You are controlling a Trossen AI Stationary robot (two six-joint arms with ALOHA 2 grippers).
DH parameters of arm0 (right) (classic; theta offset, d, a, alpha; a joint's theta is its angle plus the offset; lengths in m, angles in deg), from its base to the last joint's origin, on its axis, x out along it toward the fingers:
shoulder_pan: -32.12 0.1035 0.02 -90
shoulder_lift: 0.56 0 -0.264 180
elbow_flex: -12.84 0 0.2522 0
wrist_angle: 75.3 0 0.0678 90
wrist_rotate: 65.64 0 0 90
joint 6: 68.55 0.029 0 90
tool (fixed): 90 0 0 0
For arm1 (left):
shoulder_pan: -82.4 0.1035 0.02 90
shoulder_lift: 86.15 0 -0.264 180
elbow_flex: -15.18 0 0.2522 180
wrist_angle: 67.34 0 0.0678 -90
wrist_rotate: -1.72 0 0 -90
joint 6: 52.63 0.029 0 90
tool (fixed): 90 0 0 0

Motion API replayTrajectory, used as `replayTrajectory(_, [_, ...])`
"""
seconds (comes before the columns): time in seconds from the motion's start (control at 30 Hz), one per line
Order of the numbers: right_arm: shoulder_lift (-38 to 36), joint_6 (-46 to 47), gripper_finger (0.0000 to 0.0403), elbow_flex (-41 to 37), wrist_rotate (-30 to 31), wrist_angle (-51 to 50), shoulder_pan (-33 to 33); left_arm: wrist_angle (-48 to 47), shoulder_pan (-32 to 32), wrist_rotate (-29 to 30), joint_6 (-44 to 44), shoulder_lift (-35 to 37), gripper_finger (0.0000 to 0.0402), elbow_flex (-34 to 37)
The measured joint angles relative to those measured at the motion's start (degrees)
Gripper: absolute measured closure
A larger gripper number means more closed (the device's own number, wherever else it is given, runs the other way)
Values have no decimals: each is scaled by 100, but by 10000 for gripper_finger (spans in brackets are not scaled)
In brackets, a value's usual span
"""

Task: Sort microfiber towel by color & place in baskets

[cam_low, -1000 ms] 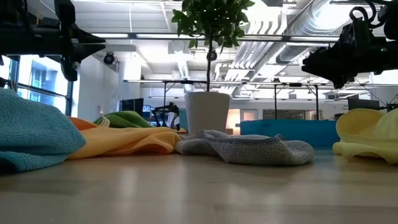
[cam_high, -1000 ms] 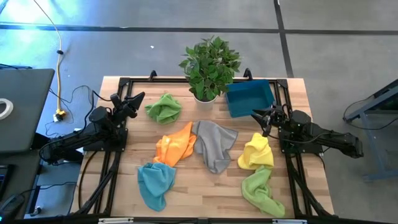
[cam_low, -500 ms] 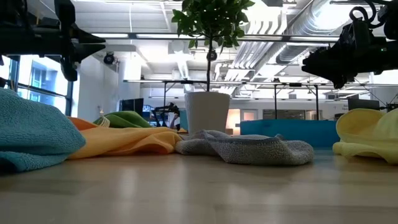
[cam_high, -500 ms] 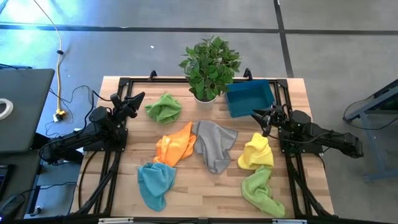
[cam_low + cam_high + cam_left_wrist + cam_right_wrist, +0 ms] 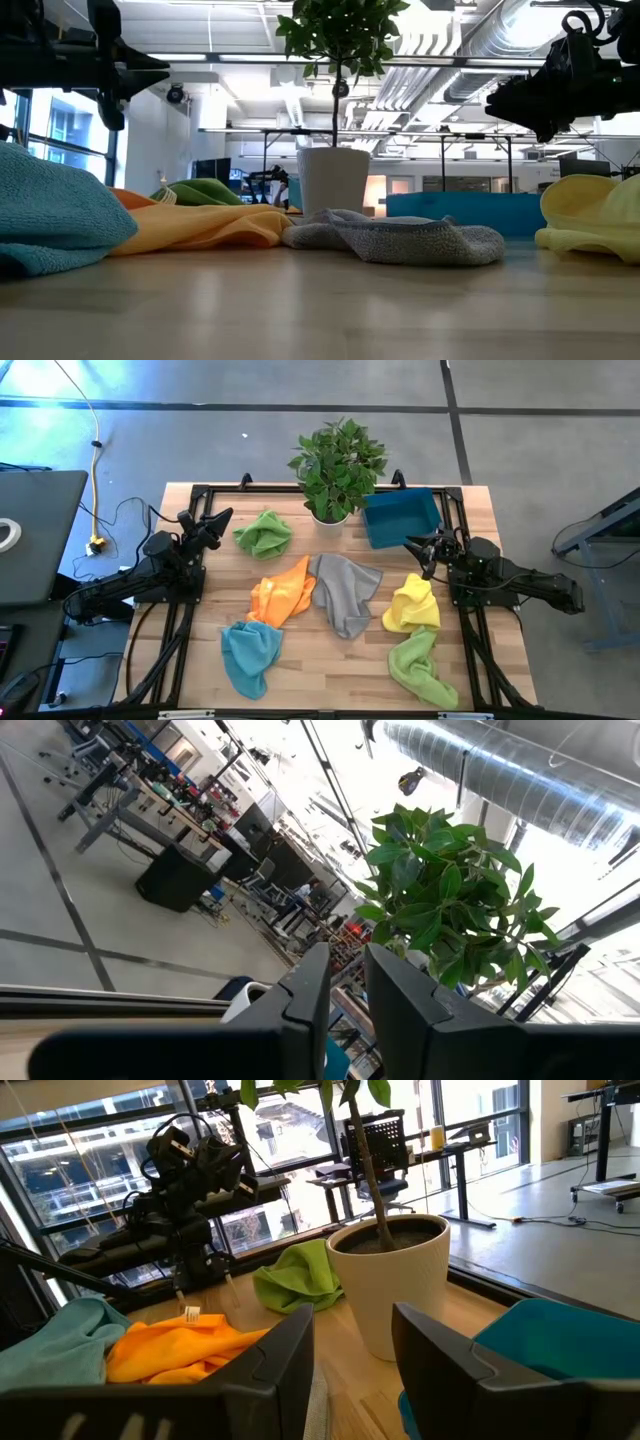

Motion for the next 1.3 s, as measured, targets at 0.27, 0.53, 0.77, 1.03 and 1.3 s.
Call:
replayTrajectory(0.27, [0,0,272,-2,0,0,0,0,-1,-2,-1,0,343,1])
replayTrajectory(0.53, [0,0,272,0,2,2,2,0,-2,0,-1,0,344,1])
replayTrajectory(0.77, [-1,0,272,-1,0,1,2,0,0,11,-1,0,344,-1])
replayTrajectory(1.03, [0,-1,272,-1,1,2,1,0,2,161,340,-2,344,0])
replayTrajectory(1.3, [0,-1,272,0,1,2,2,6,2,157,223,0,344,1])
